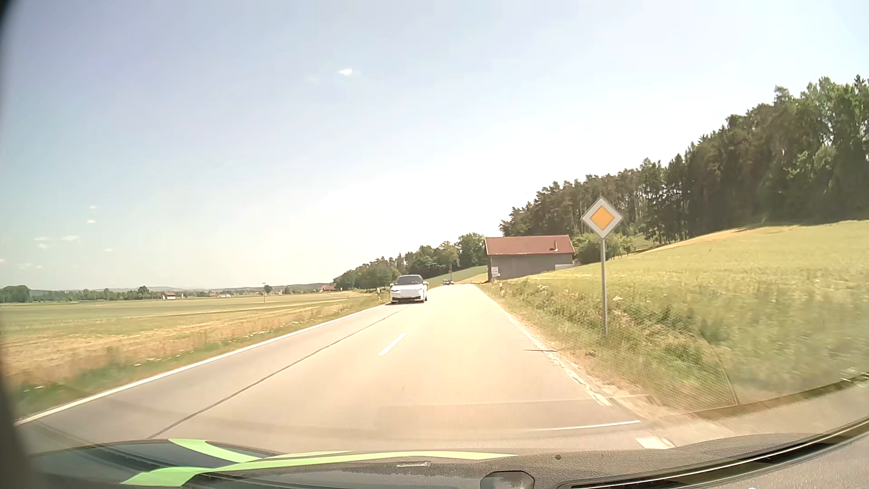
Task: Follow the waypoints while adhering to traffic rules and regulations
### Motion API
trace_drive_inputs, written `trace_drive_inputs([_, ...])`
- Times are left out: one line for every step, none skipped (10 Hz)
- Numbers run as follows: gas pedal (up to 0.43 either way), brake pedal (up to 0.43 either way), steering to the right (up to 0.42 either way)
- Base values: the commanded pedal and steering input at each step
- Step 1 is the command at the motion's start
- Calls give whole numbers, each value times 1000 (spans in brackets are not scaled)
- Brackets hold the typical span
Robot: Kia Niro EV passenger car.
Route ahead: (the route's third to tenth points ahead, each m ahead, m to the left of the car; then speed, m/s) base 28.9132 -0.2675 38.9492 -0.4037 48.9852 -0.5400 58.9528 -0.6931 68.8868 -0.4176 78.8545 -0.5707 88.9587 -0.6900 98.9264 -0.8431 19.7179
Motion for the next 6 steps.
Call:
trace_drive_inputs([240, 0, -1])
trace_drive_inputs([240, 0, -2])
trace_drive_inputs([240, 0, -4])
trace_drive_inputs([260, 0, -4])
trace_drive_inputs([260, 0, -3])
trace_drive_inputs([268, 0, -3])
